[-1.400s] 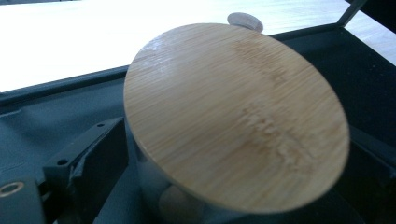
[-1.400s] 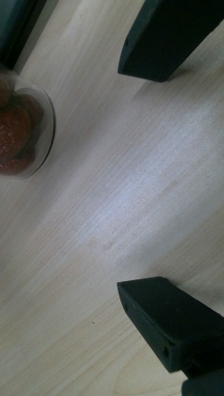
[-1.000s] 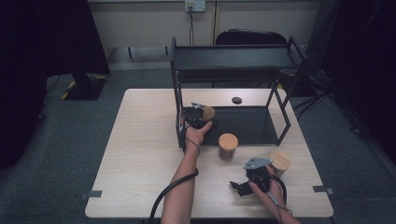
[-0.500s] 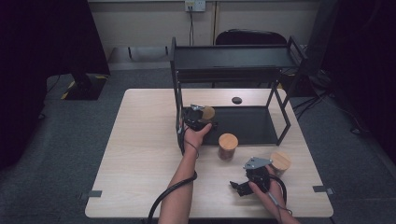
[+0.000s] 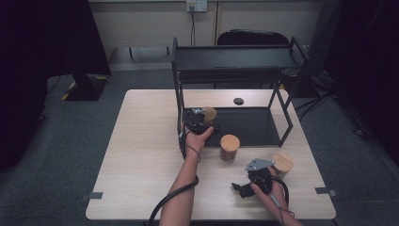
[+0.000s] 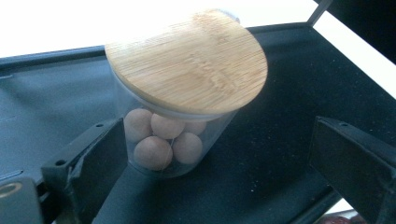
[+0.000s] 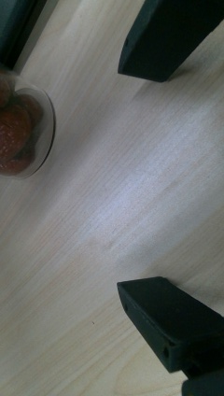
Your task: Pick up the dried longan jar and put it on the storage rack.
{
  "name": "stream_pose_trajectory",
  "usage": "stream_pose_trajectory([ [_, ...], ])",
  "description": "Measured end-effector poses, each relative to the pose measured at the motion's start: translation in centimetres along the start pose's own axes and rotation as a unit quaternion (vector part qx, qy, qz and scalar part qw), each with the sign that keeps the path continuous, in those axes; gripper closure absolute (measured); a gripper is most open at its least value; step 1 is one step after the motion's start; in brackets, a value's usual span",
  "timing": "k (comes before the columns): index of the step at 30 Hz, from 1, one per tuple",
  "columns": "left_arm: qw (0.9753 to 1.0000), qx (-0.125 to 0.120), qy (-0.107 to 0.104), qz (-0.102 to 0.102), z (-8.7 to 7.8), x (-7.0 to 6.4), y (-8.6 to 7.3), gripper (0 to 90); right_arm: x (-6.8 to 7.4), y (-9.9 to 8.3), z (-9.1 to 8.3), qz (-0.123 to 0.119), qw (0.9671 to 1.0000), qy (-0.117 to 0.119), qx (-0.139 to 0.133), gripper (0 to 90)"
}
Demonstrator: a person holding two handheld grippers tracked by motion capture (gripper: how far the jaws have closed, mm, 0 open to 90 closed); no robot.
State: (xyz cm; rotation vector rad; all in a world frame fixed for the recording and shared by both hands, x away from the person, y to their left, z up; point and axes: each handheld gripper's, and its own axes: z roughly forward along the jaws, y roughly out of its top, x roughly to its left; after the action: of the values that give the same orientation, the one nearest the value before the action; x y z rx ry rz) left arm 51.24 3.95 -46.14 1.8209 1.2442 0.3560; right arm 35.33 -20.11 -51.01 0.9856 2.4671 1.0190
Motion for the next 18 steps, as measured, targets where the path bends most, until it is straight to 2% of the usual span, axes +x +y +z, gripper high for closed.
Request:
stream_pose_trajectory([
  [3, 1.0, -0.002, -0.004, -0.005, -0.2, -0.1, 0.0, 4.8, 0.0, 0.0, 0.0, 0.0, 1.0, 0.0, 0.0, 0.0],
  [18, 0.9999, -0.003, -0.014, -0.003, -1.3, -0.7, -0.5, 4.8, 0.0, 0.0, 0.0, 0.0, 1.0, 0.0, 0.0, 0.0],
])
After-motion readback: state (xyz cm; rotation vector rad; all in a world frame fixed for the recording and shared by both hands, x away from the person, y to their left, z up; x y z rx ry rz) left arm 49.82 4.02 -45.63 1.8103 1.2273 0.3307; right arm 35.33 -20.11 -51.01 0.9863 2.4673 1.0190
